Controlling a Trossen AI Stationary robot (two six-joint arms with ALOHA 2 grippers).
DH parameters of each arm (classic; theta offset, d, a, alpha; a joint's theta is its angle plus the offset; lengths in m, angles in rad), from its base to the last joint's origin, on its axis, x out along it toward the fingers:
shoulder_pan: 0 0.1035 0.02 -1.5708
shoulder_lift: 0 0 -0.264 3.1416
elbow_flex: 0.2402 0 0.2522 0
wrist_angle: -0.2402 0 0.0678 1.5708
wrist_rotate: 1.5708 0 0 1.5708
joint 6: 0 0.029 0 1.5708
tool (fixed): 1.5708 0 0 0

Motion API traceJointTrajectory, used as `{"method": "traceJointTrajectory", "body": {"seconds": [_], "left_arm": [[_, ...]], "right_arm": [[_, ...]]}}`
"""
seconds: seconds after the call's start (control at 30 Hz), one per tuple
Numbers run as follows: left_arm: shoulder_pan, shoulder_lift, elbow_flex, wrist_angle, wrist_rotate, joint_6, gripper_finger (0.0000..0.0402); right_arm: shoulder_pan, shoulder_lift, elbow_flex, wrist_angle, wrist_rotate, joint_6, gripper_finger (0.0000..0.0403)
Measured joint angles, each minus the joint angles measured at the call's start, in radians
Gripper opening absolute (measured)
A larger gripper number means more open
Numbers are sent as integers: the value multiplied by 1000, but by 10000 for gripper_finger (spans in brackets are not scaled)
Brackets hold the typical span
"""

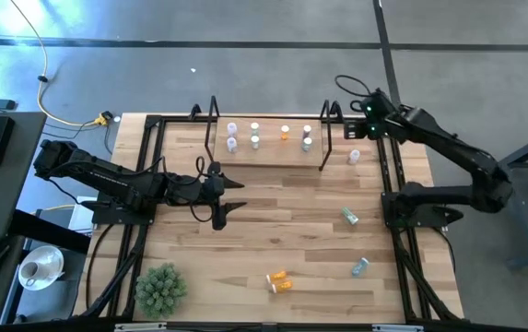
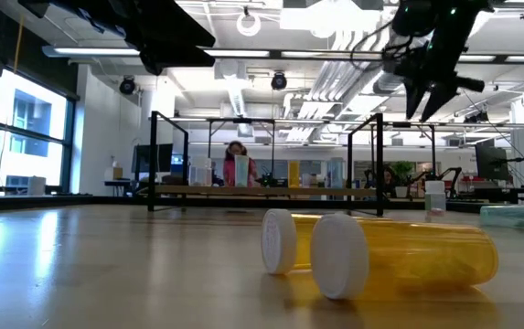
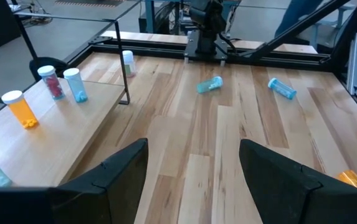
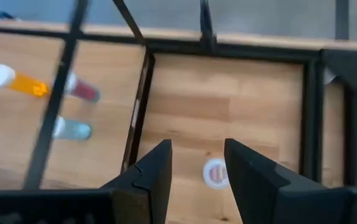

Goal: Pick and place medicine bottles onto shelf by color
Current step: Put the white pill bottle on the shelf aligned with the other white pill bottles

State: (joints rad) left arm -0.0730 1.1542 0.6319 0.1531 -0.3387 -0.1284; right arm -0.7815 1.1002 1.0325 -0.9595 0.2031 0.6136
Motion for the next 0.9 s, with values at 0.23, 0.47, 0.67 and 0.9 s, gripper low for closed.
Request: {"method": "traceJointTrajectory", "body": {"seconds": [0.23,0.47,0.67,0.9], "left_arm": [[0,0,0,-9,0,0,241],[0,0,0,-22,0,0,241],[0,0,0,-22,0,0,241],[0,0,0,-22,-1,0,241]], "right_arm": [[-52,117,0,-47,-33,-37,138],[-83,134,0,-147,-15,-46,138],[-66,117,0,-183,-4,-55,138],[-63,33,-144,-86,-11,-60,138]]}}
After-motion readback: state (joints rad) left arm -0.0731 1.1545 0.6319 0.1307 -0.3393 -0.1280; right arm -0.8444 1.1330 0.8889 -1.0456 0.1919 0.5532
